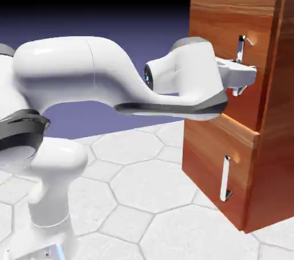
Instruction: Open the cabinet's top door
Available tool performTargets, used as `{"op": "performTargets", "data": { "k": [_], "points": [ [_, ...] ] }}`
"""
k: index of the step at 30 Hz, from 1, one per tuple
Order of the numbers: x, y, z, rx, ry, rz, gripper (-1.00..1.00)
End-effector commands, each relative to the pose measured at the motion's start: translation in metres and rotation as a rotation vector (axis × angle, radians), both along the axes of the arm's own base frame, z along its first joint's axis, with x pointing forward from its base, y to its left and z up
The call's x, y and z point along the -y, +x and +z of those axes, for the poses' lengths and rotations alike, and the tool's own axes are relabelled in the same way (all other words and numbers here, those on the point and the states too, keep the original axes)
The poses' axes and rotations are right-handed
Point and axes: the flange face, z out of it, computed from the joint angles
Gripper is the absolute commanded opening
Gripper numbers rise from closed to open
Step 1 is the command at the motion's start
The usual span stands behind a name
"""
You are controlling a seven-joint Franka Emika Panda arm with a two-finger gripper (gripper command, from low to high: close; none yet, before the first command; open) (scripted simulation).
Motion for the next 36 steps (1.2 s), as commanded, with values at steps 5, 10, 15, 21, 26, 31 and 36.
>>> {"op": "performTargets", "data": {
  "k": [5, 10, 15, 21, 26, 31, 36],
  "points": [
    [-0.013, -0.027, 0.000, 0.000, 0.001, -0.083, -1.00],
    [-0.027, -0.053, 0.000, 0.000, 0.000, -0.164, -1.00],
    [-0.043, -0.077, 0.000, 0.000, 0.001, -0.242, -1.00],
    [-0.073, -0.112, 0.000, 0.000, 0.001, -0.367, -1.00],
    [-0.098, -0.136, 0.000, 0.000, 0.001, -0.461, -1.00],
    [-0.123, -0.156, 0.000, 0.000, 0.001, -0.549, -1.00],
    [-0.151, -0.174, 0.000, 0.000, 0.001, -0.640, -1.00]
  ]
}}
